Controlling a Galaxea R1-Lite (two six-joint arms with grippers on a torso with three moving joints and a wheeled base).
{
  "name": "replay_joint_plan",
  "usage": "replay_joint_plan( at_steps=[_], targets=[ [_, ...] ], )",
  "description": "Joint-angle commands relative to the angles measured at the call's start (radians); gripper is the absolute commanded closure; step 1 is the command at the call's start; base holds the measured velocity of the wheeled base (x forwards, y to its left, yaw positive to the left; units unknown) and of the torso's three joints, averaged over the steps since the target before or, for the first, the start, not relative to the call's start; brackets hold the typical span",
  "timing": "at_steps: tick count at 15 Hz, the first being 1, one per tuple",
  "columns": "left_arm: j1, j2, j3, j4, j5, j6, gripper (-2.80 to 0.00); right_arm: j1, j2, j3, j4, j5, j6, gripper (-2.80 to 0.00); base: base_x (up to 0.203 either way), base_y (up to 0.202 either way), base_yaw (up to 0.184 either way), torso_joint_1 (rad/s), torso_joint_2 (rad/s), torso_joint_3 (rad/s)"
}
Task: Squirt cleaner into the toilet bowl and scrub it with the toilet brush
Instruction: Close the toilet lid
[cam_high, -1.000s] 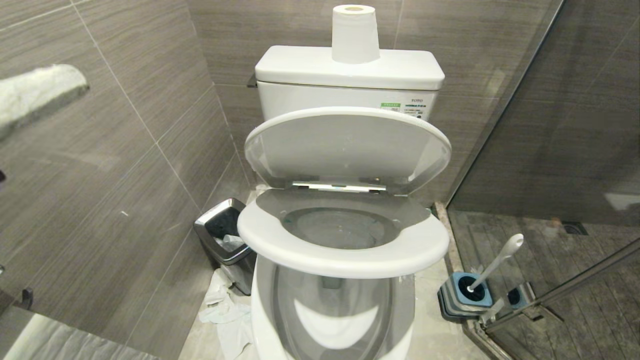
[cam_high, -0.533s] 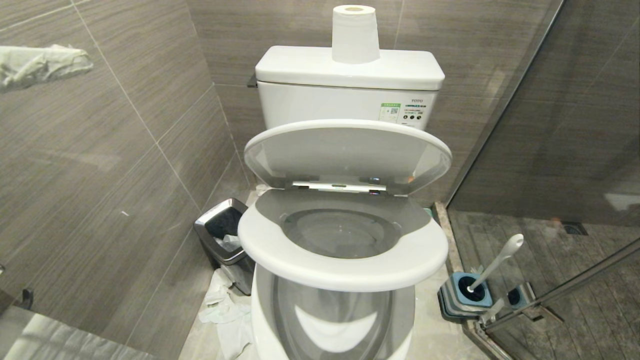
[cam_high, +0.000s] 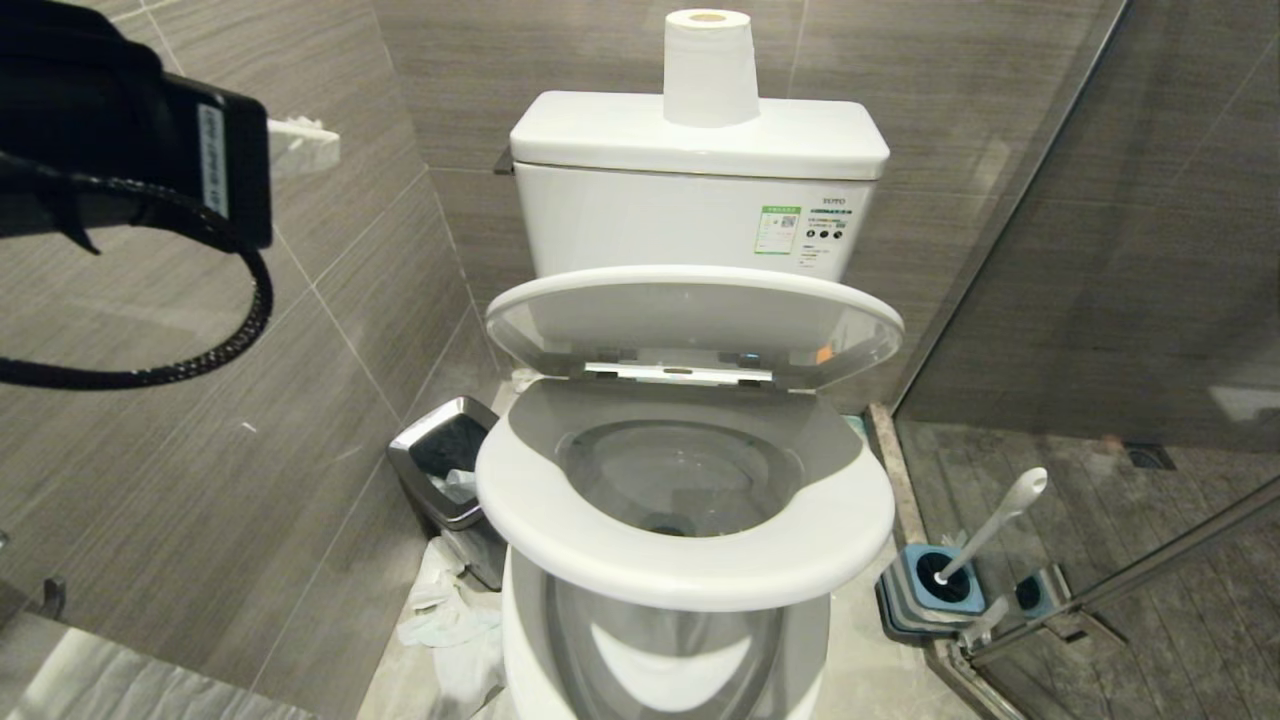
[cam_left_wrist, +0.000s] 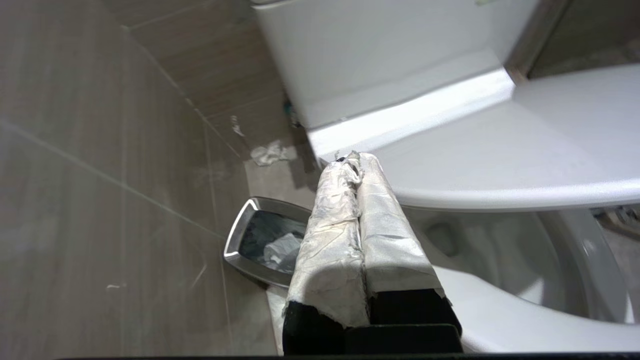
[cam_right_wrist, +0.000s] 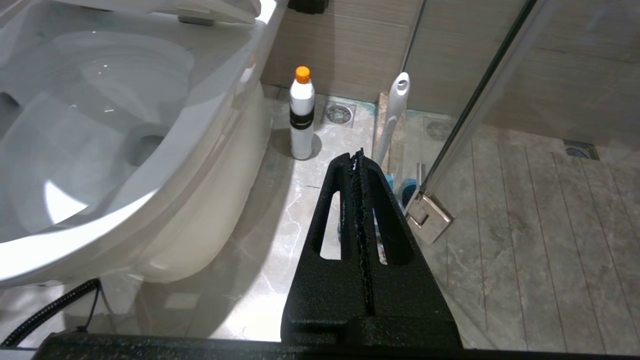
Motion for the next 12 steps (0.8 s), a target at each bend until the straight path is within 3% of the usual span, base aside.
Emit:
replay_joint_plan(
  at_steps=[1,6,10,12],
  targets=[
    [-0.036,0.072,-0.032,0.024,0.005,0.003,0.0,0.0,-0.001,0.012,0.0,0.0,-0.001,0.0,0.0,0.0,0.0,0.0,0.0,0.0],
    [-0.073,0.26,-0.185,0.038,0.004,0.0,0.0,0.0,-0.001,0.012,0.0,0.002,-0.001,0.0,0.0,0.0,0.0,0.0,0.0,0.0],
    [-0.089,0.366,-0.193,0.047,0.006,0.005,0.0,0.0,-0.001,0.012,0.0,0.001,-0.001,0.0,0.0,0.0,0.0,0.0,0.0,0.0],
    [-0.096,0.38,-0.194,0.138,0.006,0.008,0.0,0.0,-0.001,0.012,0.0,0.0,-0.001,0.0,0.0,0.0,0.0,0.0,0.0,0.0]
  ],
)
